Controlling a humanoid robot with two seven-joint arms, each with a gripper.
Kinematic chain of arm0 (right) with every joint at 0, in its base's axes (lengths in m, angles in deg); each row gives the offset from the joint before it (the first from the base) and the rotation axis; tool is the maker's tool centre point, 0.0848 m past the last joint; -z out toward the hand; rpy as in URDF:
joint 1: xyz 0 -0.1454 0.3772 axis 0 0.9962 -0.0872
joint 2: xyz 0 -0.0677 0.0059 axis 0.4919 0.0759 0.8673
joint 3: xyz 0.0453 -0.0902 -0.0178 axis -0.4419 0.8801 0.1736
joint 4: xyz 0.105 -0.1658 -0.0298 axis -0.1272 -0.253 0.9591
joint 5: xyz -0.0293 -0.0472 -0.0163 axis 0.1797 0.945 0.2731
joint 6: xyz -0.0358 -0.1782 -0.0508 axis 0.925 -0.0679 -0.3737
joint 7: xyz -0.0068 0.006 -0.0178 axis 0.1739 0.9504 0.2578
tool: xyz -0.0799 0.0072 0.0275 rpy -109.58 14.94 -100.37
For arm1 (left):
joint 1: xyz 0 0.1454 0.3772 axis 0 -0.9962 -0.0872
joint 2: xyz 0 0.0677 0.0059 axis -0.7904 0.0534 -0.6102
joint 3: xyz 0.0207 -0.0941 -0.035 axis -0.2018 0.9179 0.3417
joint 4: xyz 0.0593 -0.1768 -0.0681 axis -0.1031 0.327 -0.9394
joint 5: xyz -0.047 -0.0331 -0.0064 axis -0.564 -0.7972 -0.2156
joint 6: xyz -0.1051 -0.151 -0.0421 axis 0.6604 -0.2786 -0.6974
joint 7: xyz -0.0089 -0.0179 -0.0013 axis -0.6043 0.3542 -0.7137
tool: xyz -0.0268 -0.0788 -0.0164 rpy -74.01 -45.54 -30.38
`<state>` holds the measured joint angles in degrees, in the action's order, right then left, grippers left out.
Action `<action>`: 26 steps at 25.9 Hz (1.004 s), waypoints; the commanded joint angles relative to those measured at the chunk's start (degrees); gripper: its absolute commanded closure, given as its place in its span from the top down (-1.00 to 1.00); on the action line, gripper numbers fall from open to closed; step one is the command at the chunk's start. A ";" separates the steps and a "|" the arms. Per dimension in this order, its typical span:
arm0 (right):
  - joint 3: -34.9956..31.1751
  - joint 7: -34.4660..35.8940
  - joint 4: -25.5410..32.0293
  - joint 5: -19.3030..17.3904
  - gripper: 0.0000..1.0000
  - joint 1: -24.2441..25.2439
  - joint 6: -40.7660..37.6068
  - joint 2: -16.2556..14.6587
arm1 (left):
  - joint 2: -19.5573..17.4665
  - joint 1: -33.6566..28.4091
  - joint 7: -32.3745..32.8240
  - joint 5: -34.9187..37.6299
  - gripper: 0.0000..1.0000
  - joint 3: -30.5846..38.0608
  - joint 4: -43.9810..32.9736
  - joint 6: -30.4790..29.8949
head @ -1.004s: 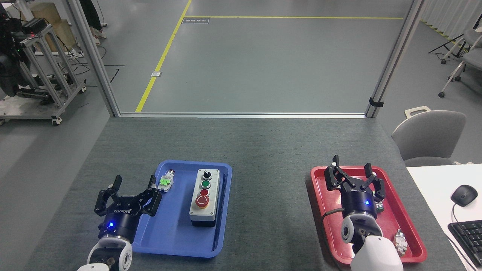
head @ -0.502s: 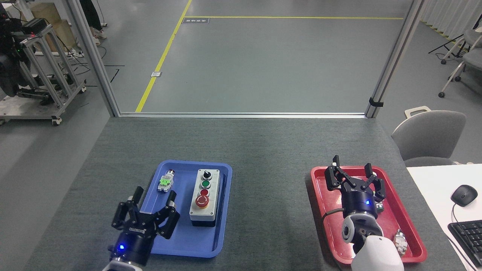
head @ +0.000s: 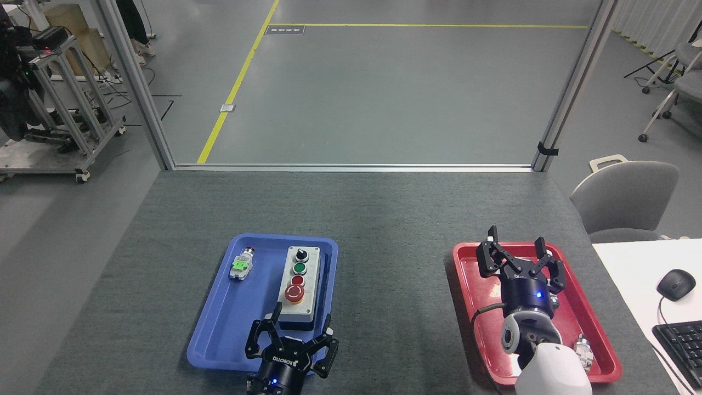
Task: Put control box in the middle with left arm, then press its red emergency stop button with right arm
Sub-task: 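Grasp the near end of the grey control box with the left gripper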
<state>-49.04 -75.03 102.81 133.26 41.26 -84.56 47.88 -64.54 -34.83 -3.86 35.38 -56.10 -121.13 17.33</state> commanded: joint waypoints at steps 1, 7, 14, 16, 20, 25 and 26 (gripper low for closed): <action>0.00 -0.01 0.00 0.00 1.00 0.12 0.03 -0.33 | 0.72 3.21 0.07 0.67 0.98 -0.37 5.45 3.62; 0.00 -0.10 0.00 0.00 1.00 0.20 0.03 -0.25 | 1.25 6.99 0.60 0.50 0.97 -0.37 10.64 6.43; 0.00 -0.10 0.00 0.00 1.00 0.20 -0.05 -0.33 | 1.25 9.01 0.60 0.59 0.97 -0.37 14.59 6.87; 0.00 -0.01 0.00 0.00 1.00 0.03 -0.05 -0.25 | 1.25 10.07 0.60 0.59 0.97 -0.37 16.53 6.87; 0.00 -0.01 0.00 0.09 1.00 -0.15 -0.05 -0.86 | 1.25 12.53 0.60 0.32 0.97 -0.37 21.36 7.05; 0.00 0.08 0.00 0.00 1.00 0.03 -0.14 -2.27 | 0.98 14.46 0.60 0.06 0.97 -0.20 24.70 8.10; 0.00 0.08 0.00 0.00 1.00 0.03 -0.14 -2.00 | 0.98 14.90 0.60 -0.03 0.98 -0.20 25.32 8.10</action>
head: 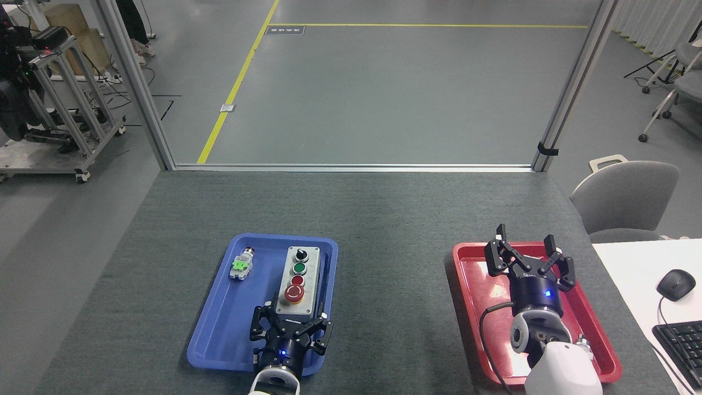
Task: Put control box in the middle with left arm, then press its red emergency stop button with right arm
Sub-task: 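Grasp the near end of the grey control box with the left gripper, then lift the control box off the blue tray and carry it toward the robot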
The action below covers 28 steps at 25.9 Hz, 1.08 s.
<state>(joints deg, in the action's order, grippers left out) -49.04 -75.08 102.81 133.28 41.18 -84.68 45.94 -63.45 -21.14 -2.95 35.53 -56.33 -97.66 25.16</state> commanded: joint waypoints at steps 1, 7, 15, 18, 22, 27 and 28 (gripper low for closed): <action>0.00 0.12 -0.01 -0.02 1.00 0.11 -0.02 0.20 | -0.20 1.65 -0.32 -0.26 0.98 0.03 2.46 0.28; 0.09 0.12 0.08 -0.02 1.00 0.19 -0.11 0.29 | -0.20 3.58 -0.23 -0.61 0.97 0.12 6.33 0.37; 0.09 -0.05 0.17 -0.02 1.00 -0.33 -0.02 0.73 | 0.15 4.19 -0.14 -2.11 0.97 0.29 7.03 0.37; 0.18 0.12 0.08 -0.02 1.00 -0.25 -0.37 0.55 | -0.03 4.81 -0.14 -2.02 0.77 0.20 7.12 0.28; 0.18 0.04 0.08 -0.02 1.00 -0.33 -0.20 0.64 | -0.73 4.99 1.53 -2.02 -0.66 0.03 6.94 -0.16; 0.26 -0.05 0.08 -0.02 1.00 -0.25 -0.46 0.12 | -0.99 5.16 2.23 -2.28 -1.00 0.20 6.15 -0.95; 0.26 -0.05 0.08 -0.02 1.00 -0.25 -0.46 0.12 | -0.99 5.25 2.23 -2.28 -1.00 0.20 6.06 -0.95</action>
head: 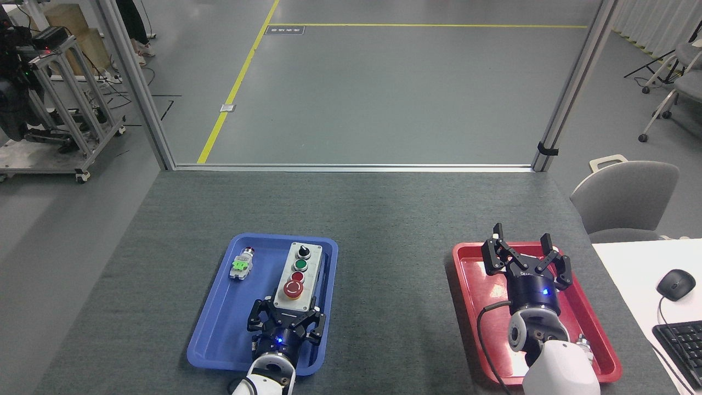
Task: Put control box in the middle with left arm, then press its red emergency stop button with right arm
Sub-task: 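Lift the control box off the blue tray and carry it toward the robot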
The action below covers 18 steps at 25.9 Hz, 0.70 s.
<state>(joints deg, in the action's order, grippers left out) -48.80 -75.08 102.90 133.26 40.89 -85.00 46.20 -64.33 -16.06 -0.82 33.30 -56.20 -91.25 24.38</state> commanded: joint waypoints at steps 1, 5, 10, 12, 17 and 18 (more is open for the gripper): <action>0.03 -0.05 0.00 0.00 1.00 0.04 -0.15 -0.06 | -0.20 0.26 0.10 0.03 -1.00 0.07 -0.61 -0.17; -0.06 -0.05 0.00 0.00 1.00 0.04 -0.15 0.03 | -3.01 -2.20 0.10 -0.67 -1.00 0.16 -11.33 -3.33; -0.06 -0.05 0.00 0.00 1.00 -0.05 -0.15 0.03 | -4.42 -6.68 0.36 -6.91 -1.00 -0.28 -23.37 -9.75; -0.06 -0.05 0.00 0.00 1.00 -0.05 -0.15 -0.15 | -3.71 -7.56 0.36 -6.65 -1.00 -2.48 -24.34 -10.71; -0.15 0.03 0.00 -0.09 1.00 -0.05 0.12 -0.24 | -1.08 -7.39 2.03 -6.65 -1.00 -17.15 -23.64 -5.53; -0.15 0.03 0.00 -0.09 1.00 -0.05 0.12 -0.24 | 0.07 -7.39 3.09 -6.56 -1.00 -18.39 -22.76 -4.65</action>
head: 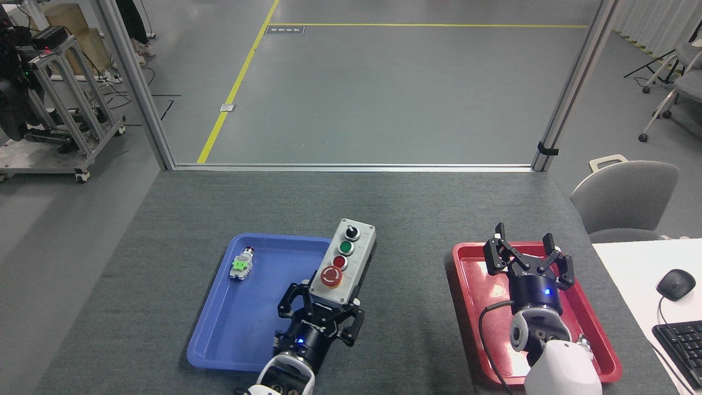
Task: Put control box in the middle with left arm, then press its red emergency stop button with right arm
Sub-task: 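Lift the control box off the blue tray and carry it toward the robot, then set the control box down between the trays and release the left gripper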
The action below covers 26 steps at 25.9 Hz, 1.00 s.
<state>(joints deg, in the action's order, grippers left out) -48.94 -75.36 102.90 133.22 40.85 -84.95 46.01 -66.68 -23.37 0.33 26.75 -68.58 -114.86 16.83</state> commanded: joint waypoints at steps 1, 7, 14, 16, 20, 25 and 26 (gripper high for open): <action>-0.01 0.31 0.00 -0.05 1.00 0.00 0.07 -0.14 | 3.47 0.01 2.99 -0.01 -1.00 -7.06 2.17 3.25; -0.01 0.40 0.00 0.04 1.00 0.09 0.25 -0.49 | 3.73 0.62 5.19 0.16 -1.00 -17.78 8.75 5.09; -0.10 0.49 0.00 -0.05 1.00 0.17 0.07 -0.49 | 3.91 4.93 5.98 0.08 -1.00 -20.50 14.82 5.88; -0.54 0.57 0.00 -0.84 1.00 0.17 0.33 -0.05 | 3.91 6.24 7.21 -0.01 -1.00 -20.59 14.91 5.71; -5.11 0.66 0.00 -3.91 1.00 0.17 -0.81 0.39 | 3.91 8.97 10.02 -0.19 -1.00 -21.12 14.91 5.44; -5.64 0.57 0.00 -4.53 1.00 0.17 -0.90 0.74 | 3.91 9.76 10.37 -0.63 -0.68 -21.21 15.88 5.62; -5.64 0.49 0.00 -4.53 1.00 0.09 -0.90 0.65 | 3.91 9.76 10.37 -0.63 -0.36 -21.21 16.05 5.71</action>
<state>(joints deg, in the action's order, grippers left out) -54.25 -74.64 102.90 128.98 41.01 -85.85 46.66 -62.76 -14.00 10.54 26.31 -89.75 -99.35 22.16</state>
